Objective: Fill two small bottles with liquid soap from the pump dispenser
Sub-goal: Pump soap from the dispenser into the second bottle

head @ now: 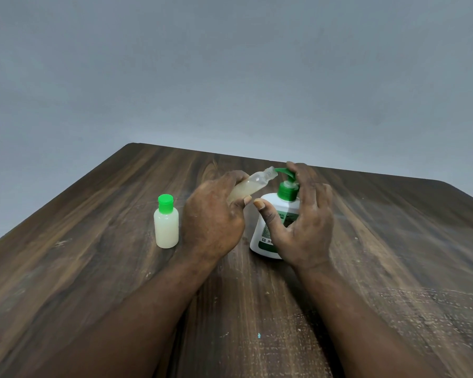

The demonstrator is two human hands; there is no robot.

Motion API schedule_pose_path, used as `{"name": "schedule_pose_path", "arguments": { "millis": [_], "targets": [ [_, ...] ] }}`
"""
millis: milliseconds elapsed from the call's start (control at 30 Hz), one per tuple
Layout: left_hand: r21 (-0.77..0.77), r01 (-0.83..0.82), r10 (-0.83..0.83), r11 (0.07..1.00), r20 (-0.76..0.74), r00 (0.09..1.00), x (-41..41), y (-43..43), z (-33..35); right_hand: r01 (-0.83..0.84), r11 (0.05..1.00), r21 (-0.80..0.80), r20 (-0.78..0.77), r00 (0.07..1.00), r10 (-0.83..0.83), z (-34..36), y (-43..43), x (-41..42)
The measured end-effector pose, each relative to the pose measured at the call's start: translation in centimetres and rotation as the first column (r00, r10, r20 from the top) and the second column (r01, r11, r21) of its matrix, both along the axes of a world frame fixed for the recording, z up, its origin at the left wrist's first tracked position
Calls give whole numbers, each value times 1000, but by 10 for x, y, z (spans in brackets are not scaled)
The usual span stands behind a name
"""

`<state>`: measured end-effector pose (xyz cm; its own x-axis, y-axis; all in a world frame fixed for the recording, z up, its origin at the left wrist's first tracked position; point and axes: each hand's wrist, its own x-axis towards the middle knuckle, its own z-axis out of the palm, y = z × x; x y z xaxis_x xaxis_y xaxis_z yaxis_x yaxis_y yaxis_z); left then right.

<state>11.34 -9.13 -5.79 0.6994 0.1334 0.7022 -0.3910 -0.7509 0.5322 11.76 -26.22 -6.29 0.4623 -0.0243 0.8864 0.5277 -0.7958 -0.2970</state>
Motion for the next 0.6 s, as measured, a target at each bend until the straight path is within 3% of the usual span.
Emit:
{"name": "schedule_pose_path", "arguments": {
  "millis": [600],
  "targets": [
    [6, 2, -2, 1000, -41, 999, 1, 0, 1, -1, 1000, 4, -16, 1000, 1, -3, 1, 3]
  ]
}}
